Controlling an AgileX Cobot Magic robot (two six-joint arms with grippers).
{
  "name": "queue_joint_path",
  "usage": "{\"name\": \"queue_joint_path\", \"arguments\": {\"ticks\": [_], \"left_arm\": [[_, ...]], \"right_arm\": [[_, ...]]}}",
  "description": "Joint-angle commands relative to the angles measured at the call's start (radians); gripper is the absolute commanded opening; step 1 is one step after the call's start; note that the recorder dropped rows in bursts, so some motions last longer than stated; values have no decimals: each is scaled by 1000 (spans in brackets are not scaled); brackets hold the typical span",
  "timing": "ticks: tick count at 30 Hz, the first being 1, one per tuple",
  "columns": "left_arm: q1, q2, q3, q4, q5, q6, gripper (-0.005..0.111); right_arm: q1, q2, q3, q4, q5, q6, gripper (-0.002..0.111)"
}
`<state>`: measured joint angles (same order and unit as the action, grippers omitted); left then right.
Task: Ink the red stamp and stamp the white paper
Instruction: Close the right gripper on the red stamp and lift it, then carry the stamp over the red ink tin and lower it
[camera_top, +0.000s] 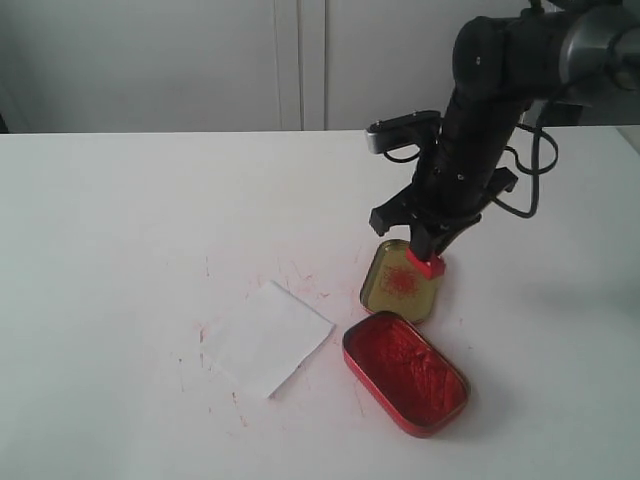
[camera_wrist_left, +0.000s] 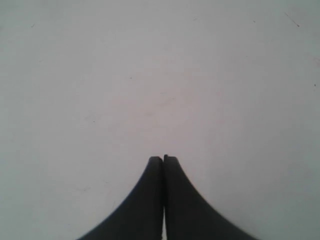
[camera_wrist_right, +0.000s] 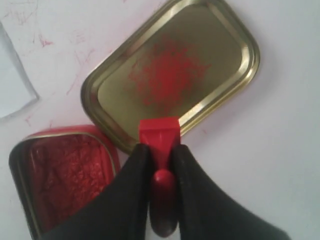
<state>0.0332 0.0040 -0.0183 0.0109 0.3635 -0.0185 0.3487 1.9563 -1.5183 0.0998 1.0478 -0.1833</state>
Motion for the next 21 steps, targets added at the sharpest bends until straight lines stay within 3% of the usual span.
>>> {"name": "queue_joint_path", "arguments": {"ticks": [1,11,21], "left_arm": [[-10,-4,7,-3,0,-3,0],[-10,-4,7,-3,0,-3,0],[-10,-4,7,-3,0,-3,0]], "right_arm": [[4,-94,124,1,-58,18,0],[70,-239,316,-2,-167,66,0],[216,-237,346,-119,-219,196,0]]}}
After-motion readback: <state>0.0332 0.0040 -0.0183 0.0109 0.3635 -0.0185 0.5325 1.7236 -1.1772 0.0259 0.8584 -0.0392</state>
